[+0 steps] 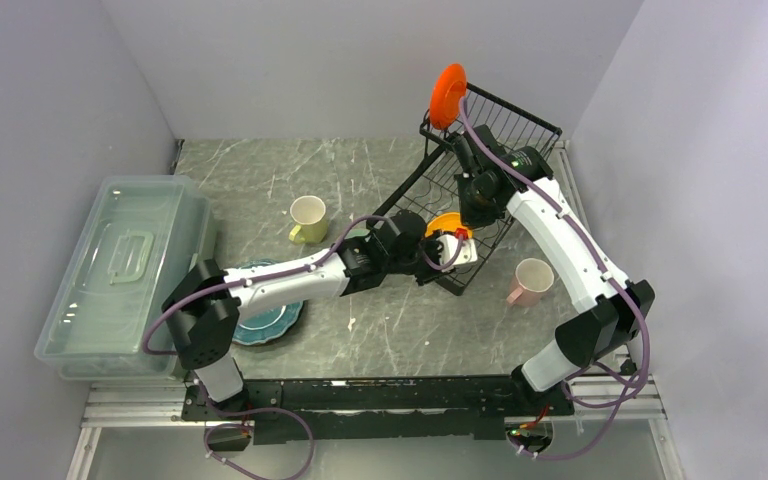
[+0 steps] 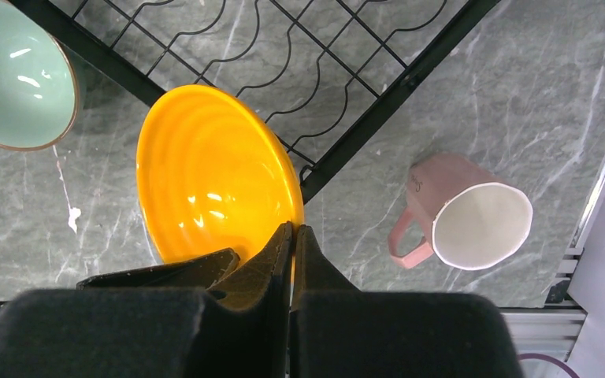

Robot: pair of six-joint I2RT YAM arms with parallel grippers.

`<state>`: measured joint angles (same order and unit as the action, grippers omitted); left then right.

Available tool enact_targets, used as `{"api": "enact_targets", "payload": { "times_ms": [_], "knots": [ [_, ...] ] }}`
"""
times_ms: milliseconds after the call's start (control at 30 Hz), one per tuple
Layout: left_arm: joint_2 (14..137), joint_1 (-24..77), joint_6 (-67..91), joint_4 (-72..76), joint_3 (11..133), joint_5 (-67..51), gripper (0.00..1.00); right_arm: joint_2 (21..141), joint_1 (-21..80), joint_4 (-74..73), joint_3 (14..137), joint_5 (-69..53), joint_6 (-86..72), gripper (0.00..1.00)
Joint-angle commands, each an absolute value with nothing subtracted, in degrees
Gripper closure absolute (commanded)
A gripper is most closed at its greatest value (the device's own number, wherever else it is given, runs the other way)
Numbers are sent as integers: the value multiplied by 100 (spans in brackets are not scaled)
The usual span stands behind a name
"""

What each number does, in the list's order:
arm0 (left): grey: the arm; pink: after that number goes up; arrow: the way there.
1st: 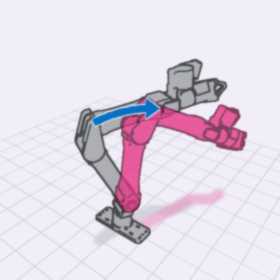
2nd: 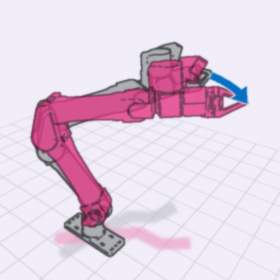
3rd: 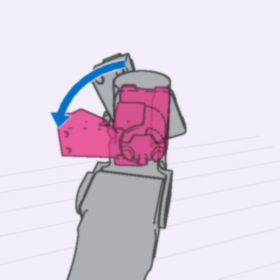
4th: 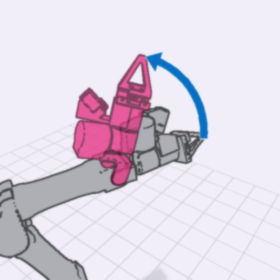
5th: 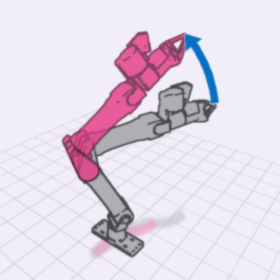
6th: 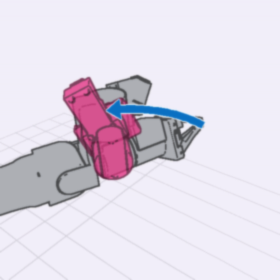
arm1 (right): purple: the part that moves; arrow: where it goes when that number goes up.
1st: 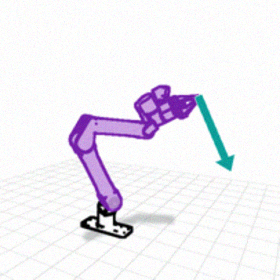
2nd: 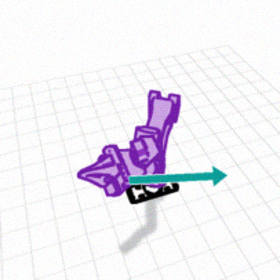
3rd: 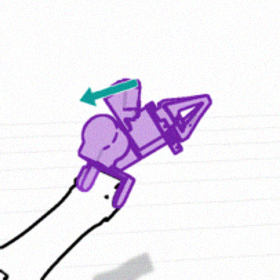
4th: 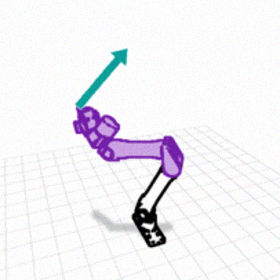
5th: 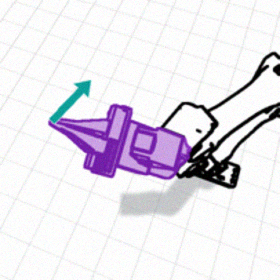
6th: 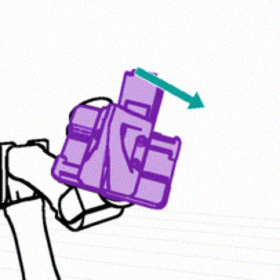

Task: Load the mixed dishes into the dish rack
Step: Pick up the bowl from the dish rack.

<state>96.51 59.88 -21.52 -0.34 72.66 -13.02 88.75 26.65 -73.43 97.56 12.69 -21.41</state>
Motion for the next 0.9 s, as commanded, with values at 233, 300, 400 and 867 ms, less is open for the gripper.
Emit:
{"api": "enact_targets", "payload": {
  "times_ms": [233, 300, 400, 867],
  "knots": [
    [9597, 6021, -2258, 188, 7359, -971, 100, 8619, 2645, -7206, 9826, 1195, -2100, 100],
    [9544, 6021, -2251, 244, 7329, -939, 100, 8594, 2646, -7182, 9786, 1179, -2084, 100],
    [9481, 6021, -2153, 277, 7321, -984, 100, 8551, 2645, -7157, 9743, 1165, -2079, 71],
    [9672, 5612, -563, -101, 8009, -2220, 100, 7480, 2602, -7390, 10153, 1918, -2286, 8]
  ]
}}
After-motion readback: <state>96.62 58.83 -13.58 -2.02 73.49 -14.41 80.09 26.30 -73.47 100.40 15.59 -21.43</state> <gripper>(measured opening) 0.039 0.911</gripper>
